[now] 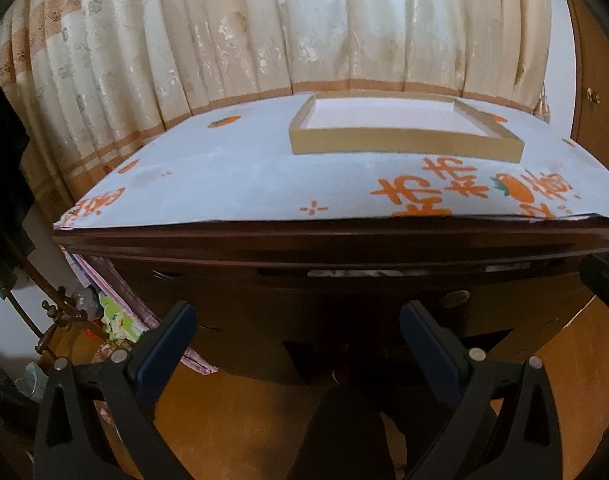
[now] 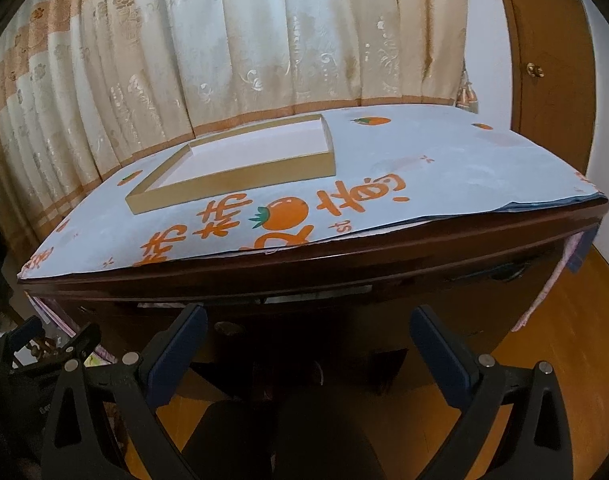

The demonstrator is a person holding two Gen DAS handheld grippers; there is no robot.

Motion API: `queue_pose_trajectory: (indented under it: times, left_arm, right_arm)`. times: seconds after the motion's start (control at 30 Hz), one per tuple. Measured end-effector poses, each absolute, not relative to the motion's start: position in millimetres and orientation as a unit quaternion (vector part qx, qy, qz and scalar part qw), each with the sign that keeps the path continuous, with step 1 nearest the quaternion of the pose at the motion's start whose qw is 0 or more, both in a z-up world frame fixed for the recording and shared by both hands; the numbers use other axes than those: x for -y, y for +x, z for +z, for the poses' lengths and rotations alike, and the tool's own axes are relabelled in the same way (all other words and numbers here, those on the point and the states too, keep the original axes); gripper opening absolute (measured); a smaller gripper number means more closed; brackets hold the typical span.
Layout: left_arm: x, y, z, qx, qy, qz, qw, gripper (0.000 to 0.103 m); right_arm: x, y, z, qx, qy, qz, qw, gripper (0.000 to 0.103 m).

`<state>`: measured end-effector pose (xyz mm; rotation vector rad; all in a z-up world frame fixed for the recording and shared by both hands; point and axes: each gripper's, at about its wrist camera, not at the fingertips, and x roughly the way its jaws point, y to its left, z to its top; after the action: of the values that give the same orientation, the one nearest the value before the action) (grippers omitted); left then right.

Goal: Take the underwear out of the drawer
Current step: 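Lower both tools toward the dresser drawer as it is pulled open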

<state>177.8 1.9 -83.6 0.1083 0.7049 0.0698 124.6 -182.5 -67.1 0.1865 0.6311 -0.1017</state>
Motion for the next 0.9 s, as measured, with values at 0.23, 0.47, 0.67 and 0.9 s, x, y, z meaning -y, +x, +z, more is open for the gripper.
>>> queue_pose_trajectory:
  times: [0.23, 0.47, 0.67, 0.9]
  left_arm:
    - [-9, 199, -110, -0.362, 0.028, 0.013, 0.932, 0.103]
    - [-25, 211, -121, -0.337, -0.023, 0.021, 0.941, 0.103]
    - [-25, 220, -123, -0.318, -0.024, 0.037, 0.947, 0.096]
    - [-26, 233, -135, -0.331, -0.031, 0.041, 0.942, 0.078]
  right_arm:
    - [205, 147, -109, -0.348, 0.107, -0.058, 0.93, 0.102]
    - [224, 162, -123, -0.339, 0.116, -0.053, 0.932, 0.102]
    - [217, 170, -118, -0.312, 0.089, -0.043, 0.945, 0.102]
    - [213, 193, -127, -0.341, 0.073, -0.029, 0.937, 0.056]
